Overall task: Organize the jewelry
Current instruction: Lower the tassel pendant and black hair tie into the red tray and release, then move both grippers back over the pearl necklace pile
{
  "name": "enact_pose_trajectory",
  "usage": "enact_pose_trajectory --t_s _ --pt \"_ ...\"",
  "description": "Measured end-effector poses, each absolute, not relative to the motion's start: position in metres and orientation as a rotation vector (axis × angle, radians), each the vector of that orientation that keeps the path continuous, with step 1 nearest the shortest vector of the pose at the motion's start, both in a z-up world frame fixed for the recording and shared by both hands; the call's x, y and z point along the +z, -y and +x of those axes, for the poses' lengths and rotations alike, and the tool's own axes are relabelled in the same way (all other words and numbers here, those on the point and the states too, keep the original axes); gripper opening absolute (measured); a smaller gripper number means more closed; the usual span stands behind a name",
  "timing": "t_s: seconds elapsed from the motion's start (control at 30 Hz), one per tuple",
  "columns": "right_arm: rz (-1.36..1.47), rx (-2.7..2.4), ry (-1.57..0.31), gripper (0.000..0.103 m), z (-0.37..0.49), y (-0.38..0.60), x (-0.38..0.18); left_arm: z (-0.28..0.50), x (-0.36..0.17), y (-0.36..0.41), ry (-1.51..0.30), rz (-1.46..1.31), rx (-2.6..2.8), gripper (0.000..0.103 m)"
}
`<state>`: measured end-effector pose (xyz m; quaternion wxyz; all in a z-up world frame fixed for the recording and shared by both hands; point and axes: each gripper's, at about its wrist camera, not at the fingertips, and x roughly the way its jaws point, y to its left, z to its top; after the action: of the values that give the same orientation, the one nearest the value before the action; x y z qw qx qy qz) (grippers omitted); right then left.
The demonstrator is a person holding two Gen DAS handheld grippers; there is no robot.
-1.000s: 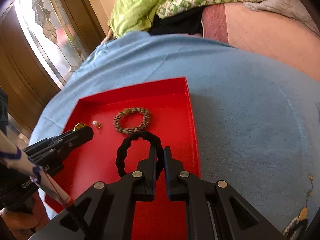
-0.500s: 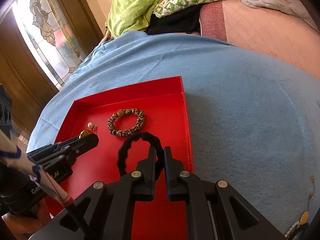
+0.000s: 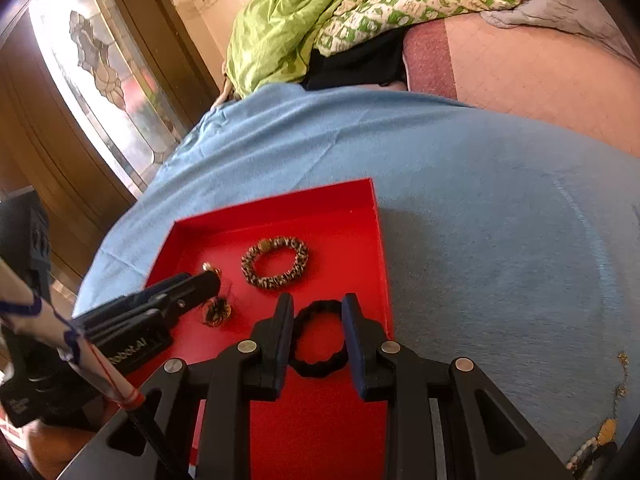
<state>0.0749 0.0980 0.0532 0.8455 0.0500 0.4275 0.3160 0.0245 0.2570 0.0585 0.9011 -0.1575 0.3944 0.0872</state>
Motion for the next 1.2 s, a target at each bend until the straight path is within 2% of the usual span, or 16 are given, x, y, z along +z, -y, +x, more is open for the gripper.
enact_pose_trajectory --t_s 0.33,0.6,0.83,1.03,1.2 --pt "0.195 0.62 -0.842 0.027 0.066 -0.042 0.089 0.026 0.077 -0.214 -0.74 -0.309 0.073 0.034" --pt "0.278 0.472 -0.796 0.027 0.043 0.075 0.116 0.027 0.08 -0.14 -0.746 -0.199 -0.126 0.034" --pt "0.404 0.325 -0.942 0.027 0.061 0.16 0.066 0.032 0.063 -0.084 -0.843 -0.161 -0.293 0.034" --pt "0.426 0.342 -1.126 0.027 0.082 0.157 0.016 0.032 0.044 -0.039 -0.919 -0.061 -0.386 0.034" --pt "0.343 0.335 -1.152 0.027 0.084 0.146 0.009 0.034 0.04 -0.035 -0.938 -0.05 -0.392 0.034"
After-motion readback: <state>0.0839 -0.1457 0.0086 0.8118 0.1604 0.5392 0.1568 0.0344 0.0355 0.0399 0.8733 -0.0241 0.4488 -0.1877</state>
